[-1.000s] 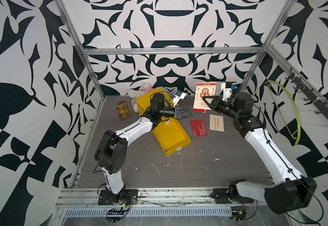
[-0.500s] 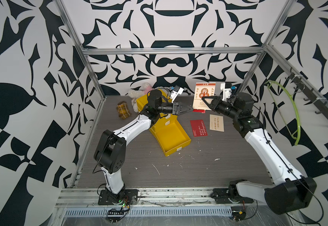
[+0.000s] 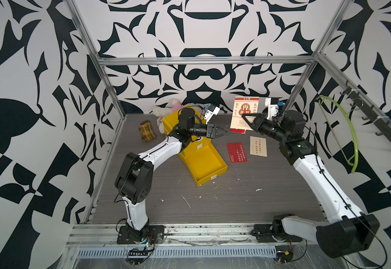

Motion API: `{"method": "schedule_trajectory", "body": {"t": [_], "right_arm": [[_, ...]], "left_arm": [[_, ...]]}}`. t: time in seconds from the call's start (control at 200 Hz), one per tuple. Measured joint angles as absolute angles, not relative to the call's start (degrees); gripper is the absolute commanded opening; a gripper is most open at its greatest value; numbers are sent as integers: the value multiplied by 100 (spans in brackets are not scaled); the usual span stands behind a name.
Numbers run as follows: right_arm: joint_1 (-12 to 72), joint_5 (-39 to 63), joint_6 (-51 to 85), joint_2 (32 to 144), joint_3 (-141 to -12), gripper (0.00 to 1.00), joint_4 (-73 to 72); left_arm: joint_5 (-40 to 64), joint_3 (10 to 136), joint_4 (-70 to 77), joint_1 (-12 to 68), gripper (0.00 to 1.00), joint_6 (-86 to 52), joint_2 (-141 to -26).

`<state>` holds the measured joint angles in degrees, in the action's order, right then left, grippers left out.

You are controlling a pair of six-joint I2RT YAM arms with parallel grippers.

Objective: Take the postcards out of the drawer
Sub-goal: Pick up the postcards from the drawer, then place the postcard at the center of the board.

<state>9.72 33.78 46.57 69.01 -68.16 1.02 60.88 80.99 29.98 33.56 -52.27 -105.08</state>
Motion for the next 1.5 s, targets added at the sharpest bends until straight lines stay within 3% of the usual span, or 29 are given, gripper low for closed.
{"method": "schedule_trajectory", "body": {"t": [0.35,0.5,0.74,0.825,0.905,1.04,1.5], "right_arm": [[972,3393,4685,6906,-6794,5,36],[972,3393,4685,6906,-6785,5,16],[972,3411,4685,6906,-6785,5,12],[972,3411,4685,6904,-6785,5,12],[972,3413,4683,6906,-6785,5,12],[972,3424,4678,6906,-6785,10,12],[985,2895,4056,6626,-6788,10,843]], "left_arm": [[6112,8248,3089,3433,31,-5380,-10543],[6176,8329,3199,3494,20,-5485,-10545],[6235,8329,3218,3505,15,-5572,-10545],[6263,8329,3214,3505,4,-5623,-10547],[6292,8329,3232,3505,0,-5616,-10549],[6305,8329,3229,3505,0,-5616,-10549],[6257,8326,2412,3472,0,-5037,-10514]]}}
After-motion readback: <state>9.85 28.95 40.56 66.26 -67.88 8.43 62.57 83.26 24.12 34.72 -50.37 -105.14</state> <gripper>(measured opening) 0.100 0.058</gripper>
